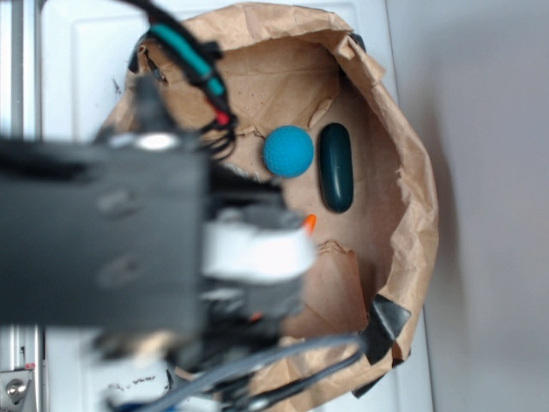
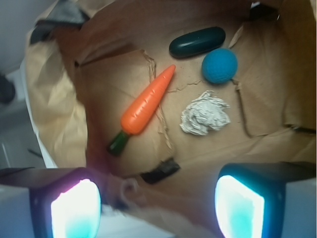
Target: Grab the carrot.
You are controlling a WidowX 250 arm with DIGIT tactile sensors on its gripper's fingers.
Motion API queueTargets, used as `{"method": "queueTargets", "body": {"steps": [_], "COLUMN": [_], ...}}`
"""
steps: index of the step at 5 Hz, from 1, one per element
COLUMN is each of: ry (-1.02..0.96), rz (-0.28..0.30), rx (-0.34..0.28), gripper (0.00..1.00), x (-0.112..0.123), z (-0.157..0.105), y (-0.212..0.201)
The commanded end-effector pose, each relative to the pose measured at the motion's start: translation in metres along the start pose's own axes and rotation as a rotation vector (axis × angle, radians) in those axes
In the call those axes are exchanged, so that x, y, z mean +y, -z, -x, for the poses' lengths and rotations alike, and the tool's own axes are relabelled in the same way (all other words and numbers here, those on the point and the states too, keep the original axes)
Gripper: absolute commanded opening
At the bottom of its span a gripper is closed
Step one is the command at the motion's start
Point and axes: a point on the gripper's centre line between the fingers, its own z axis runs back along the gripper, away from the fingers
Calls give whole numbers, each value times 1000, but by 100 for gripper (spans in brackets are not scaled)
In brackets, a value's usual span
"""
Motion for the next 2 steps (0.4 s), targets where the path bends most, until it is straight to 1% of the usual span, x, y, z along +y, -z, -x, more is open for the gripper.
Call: {"method": "queueTargets", "body": {"steps": [1, 2], "ry": [-239, -211], "rz": [79, -62], "rx": [-140, -174], "gripper": [100, 100], "x": [8, -2], "z": [-29, -33], "y": [20, 67]}}
